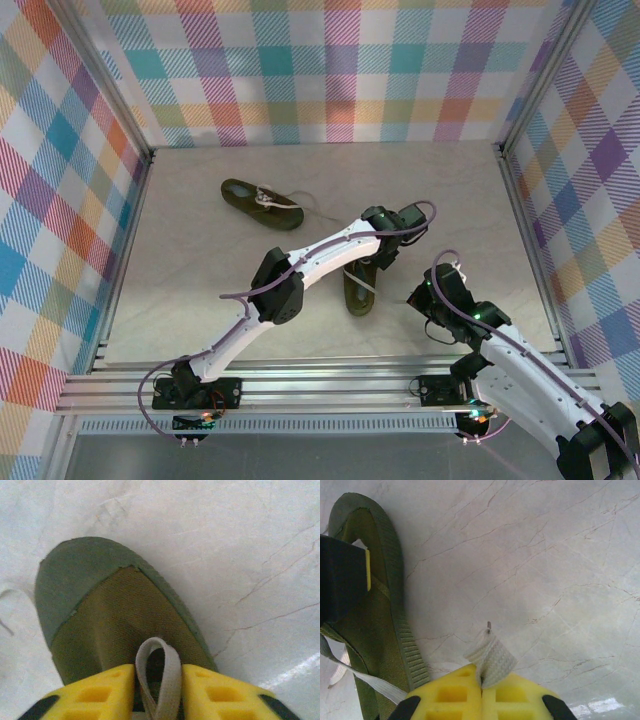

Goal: Tie the shoes

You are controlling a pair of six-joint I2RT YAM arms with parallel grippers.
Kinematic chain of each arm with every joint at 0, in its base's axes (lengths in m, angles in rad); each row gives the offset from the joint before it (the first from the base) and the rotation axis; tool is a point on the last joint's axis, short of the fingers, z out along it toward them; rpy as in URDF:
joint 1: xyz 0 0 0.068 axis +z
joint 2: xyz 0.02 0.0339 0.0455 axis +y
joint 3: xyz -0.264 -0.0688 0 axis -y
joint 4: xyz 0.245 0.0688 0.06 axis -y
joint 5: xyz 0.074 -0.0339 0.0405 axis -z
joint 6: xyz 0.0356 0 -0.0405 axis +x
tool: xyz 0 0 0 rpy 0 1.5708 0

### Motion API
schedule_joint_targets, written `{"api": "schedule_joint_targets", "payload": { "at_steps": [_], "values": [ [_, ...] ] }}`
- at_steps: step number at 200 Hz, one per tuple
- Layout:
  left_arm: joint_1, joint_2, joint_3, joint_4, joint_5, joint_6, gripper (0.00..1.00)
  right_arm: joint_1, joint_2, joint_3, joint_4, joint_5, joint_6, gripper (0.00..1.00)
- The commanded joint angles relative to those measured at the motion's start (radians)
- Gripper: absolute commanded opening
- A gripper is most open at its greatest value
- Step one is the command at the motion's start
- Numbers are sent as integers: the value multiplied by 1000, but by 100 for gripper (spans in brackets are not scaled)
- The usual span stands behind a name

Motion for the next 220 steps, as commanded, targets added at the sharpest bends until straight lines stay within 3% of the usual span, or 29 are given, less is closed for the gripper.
{"api": "schedule_joint_targets", "payload": {
  "at_steps": [1,25,48,115,168,196,220],
  "values": [
    [-10,-33,33,-15,-54,-9,20,4,-8,-3,-16,10,11,0],
    [-8,-120,-38,59,-85,-39,7,3,-7,7,25,-24,-24,0],
    [-7,-257,-191,190,-100,-71,2,3,-7,25,123,-106,-107,0],
    [61,-633,-739,638,79,-230,2,4,-2,84,277,-182,-155,0],
    [111,-749,-962,838,161,-313,0,3,84,181,439,-217,-96,0],
    [148,-802,-1074,980,215,-363,0,-12,125,248,356,-101,-34,0],
    [165,-831,-1135,1059,254,-375,0,-67,200,300,339,-100,-46,0]
  ]
}}
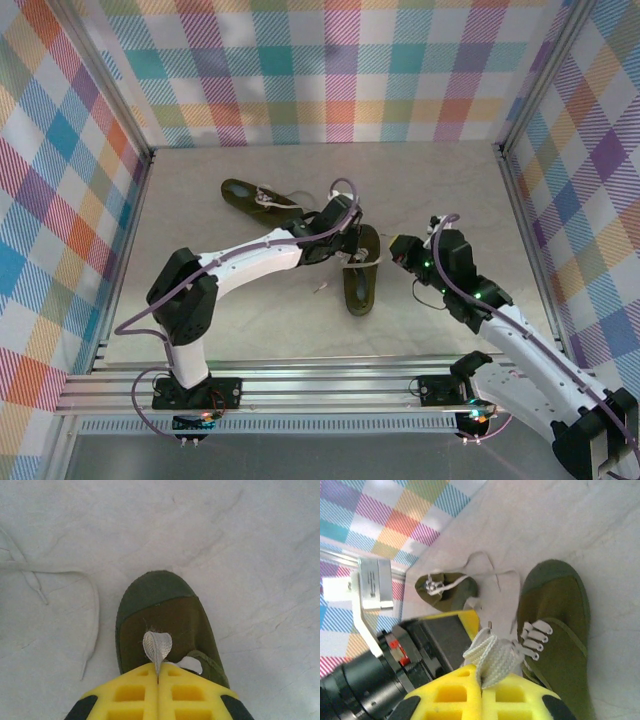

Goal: Tie the shoes

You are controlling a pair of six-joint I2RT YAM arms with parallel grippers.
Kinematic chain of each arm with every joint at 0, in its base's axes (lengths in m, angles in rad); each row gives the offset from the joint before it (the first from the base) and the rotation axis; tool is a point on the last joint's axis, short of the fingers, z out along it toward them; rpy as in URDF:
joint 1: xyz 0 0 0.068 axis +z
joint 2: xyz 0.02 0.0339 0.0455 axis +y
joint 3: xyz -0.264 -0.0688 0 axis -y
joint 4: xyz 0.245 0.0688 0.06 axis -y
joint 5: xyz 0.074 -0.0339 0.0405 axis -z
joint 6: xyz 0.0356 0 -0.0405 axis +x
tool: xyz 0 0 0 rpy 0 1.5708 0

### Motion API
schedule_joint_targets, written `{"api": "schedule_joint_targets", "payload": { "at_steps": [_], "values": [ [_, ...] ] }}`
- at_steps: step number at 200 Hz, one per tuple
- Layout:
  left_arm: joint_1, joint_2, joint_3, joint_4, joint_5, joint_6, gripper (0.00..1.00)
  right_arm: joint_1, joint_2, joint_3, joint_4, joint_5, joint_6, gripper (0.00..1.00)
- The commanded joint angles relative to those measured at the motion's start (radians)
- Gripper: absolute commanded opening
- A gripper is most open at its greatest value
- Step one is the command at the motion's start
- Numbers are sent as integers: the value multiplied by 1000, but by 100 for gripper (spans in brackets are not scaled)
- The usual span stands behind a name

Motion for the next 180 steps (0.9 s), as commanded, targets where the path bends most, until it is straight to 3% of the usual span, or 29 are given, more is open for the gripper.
{"api": "schedule_joint_targets", "payload": {
  "at_steps": [1,48,110,180],
  "values": [
    [17,-77,-42,164,59,-47,0,-47,63,65,-18,45,19,0],
    [44,-112,-89,195,78,-52,0,-116,172,178,-143,113,-105,0],
    [54,-139,-118,202,88,-52,0,-137,115,236,-424,244,-217,0],
    [56,-158,-124,189,89,-55,0,-174,36,219,-593,368,-252,0]
  ]
}}
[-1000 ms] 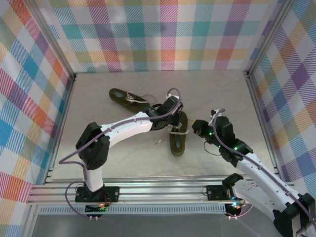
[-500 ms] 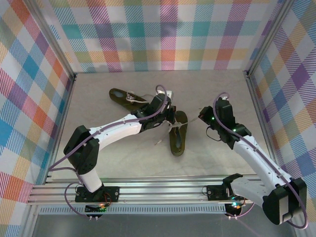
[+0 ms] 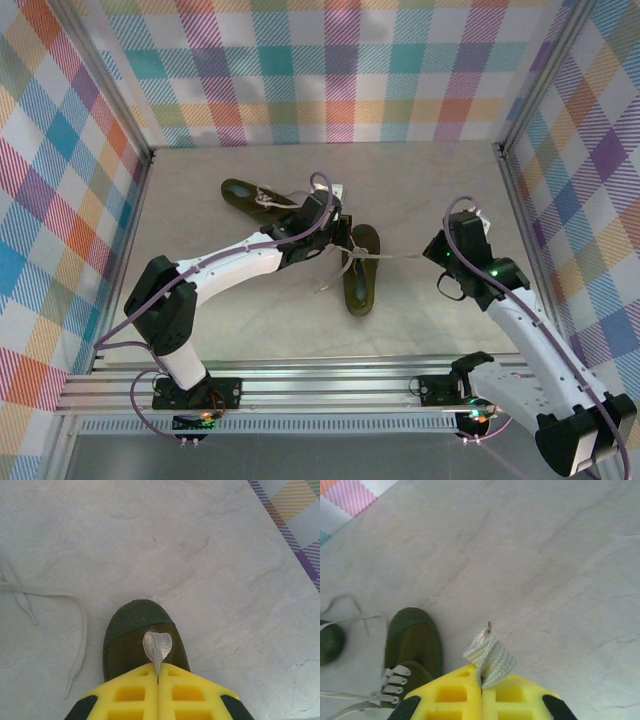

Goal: Tie the shoes

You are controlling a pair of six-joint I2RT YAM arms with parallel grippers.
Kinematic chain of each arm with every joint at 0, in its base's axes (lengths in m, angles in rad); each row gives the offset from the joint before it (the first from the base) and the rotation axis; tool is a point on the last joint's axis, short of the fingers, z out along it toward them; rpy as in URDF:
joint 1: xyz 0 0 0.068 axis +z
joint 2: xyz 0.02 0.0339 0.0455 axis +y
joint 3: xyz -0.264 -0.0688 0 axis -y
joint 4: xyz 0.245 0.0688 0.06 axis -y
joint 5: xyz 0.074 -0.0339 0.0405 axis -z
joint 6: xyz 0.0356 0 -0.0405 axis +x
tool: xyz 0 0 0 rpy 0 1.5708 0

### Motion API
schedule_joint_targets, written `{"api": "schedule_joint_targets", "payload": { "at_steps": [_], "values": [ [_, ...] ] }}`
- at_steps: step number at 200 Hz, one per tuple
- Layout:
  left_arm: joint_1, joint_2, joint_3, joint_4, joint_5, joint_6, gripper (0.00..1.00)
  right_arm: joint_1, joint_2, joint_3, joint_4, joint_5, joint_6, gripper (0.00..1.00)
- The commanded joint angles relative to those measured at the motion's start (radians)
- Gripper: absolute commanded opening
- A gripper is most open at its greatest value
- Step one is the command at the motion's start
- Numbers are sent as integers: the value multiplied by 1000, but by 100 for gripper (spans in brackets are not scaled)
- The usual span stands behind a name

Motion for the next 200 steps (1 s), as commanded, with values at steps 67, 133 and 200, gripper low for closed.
{"api": "schedule_joint_targets", "payload": {
  "at_steps": [67,133,200],
  "values": [
    [9,-52,-20,32,17,1,0,-73,64,20,-100,49,-97,0],
    [11,-89,-77,147,141,34,0,-131,243,42,310,-384,-200,0],
    [10,-110,-130,212,185,25,0,-116,709,186,827,-1075,-16,0]
  ]
}}
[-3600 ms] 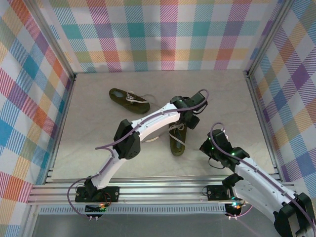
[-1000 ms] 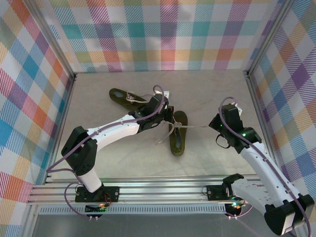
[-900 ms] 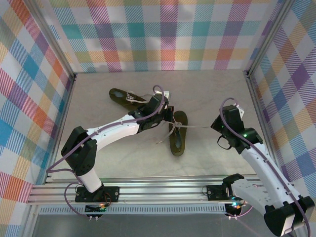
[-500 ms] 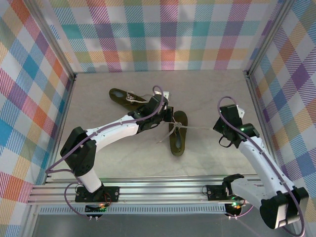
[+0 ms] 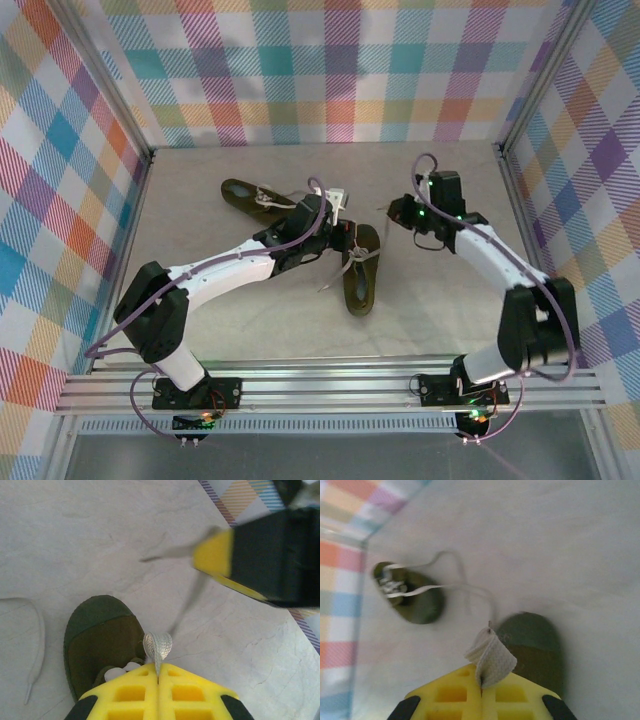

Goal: Tie the shoes

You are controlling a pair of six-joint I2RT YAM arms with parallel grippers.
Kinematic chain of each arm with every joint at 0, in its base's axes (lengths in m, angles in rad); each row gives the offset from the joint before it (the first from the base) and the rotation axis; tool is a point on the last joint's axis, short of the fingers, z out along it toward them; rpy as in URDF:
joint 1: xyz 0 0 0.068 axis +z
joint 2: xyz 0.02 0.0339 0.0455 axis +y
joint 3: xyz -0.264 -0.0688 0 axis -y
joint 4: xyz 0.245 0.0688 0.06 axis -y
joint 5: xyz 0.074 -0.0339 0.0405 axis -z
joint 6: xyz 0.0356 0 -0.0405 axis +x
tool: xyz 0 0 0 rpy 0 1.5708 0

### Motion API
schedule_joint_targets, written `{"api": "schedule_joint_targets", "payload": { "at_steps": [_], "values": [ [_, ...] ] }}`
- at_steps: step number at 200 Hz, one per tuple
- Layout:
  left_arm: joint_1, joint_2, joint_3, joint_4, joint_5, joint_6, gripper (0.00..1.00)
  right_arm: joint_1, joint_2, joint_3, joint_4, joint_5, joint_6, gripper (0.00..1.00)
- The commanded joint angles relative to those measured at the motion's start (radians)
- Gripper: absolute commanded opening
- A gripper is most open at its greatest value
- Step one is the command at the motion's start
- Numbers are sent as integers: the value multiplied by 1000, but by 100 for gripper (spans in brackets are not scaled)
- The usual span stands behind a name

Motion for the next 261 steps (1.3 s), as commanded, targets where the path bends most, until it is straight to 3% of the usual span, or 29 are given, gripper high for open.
{"api": "schedule_joint_targets", "payload": {
  "at_steps": [1,56,124,129,141,161,188,216,222,234,261],
  "values": [
    [8,-49,-28,75,29,5,0,16,117,40,262,-317,111,0],
    [8,-78,-63,97,41,11,0,118,363,163,407,-490,247,2],
    [7,-97,-76,91,45,15,0,191,473,263,330,-597,233,10],
    [7,-98,-78,90,44,15,0,191,469,261,316,-585,220,15],
    [7,-100,-82,90,41,14,0,187,450,266,251,-543,176,37],
    [7,-104,-90,90,35,13,0,171,406,276,147,-440,108,55],
    [8,-110,-98,84,12,11,0,116,291,227,72,-267,58,59],
    [8,-103,-89,77,10,17,0,70,64,49,89,-21,-43,60],
    [9,-99,-84,76,14,18,0,71,1,-3,125,37,-93,64],
    [12,-89,-70,74,21,20,0,74,-112,-108,198,124,-172,82],
    [27,-69,-50,76,44,9,0,67,-274,-240,159,266,-287,84]
  ]
}}
